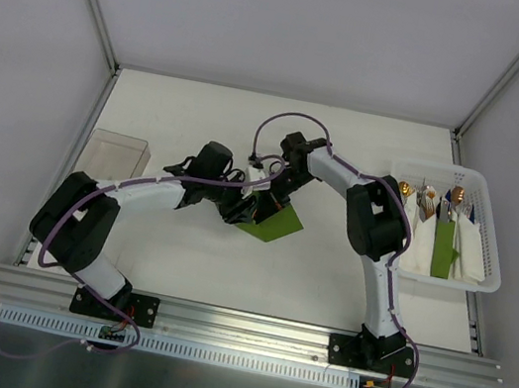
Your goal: Place the utensils on the paper napkin and roll it up
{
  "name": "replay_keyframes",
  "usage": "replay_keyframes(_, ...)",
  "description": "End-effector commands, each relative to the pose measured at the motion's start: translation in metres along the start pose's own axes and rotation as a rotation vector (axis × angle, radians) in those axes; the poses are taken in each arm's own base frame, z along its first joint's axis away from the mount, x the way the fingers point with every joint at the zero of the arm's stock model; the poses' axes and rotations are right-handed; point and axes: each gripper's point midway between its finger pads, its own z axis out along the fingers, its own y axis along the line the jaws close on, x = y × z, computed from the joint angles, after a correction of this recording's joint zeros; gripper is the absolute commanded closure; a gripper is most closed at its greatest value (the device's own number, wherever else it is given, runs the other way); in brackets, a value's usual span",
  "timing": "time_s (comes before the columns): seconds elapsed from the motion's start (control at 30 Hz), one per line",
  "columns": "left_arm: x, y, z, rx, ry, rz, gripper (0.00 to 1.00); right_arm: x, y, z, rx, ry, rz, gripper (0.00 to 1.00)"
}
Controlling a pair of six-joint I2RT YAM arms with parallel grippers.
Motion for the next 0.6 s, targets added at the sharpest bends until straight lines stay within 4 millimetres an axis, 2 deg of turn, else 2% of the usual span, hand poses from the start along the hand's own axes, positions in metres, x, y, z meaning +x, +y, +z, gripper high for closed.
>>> replay_keyframes(0.0, -0.015, -0.005, 0.004, 0.058, -0.02, 0.074, 0.56, -0.007, 0.008, -0.006, -0.02, -0.014, -0.018, 1.0)
replay_keyframes(0.13, -0.017, -0.007, 0.005, 0.075, -0.018, 0.1, 0.59, -0.008, 0.007, -0.006, -0.02, -0.015, -0.017, 1.0)
replay_keyframes(0.27, -0.007, -0.012, 0.005, 0.103, 0.034, 0.09, 0.6, -0.008, 0.007, -0.007, -0.023, -0.015, -0.017, 1.0)
replay_keyframes(0.57, -0.005, -0.015, 0.009, 0.128, 0.069, 0.09, 0.59, -0.006, 0.01, -0.007, -0.037, -0.014, -0.014, 1.0)
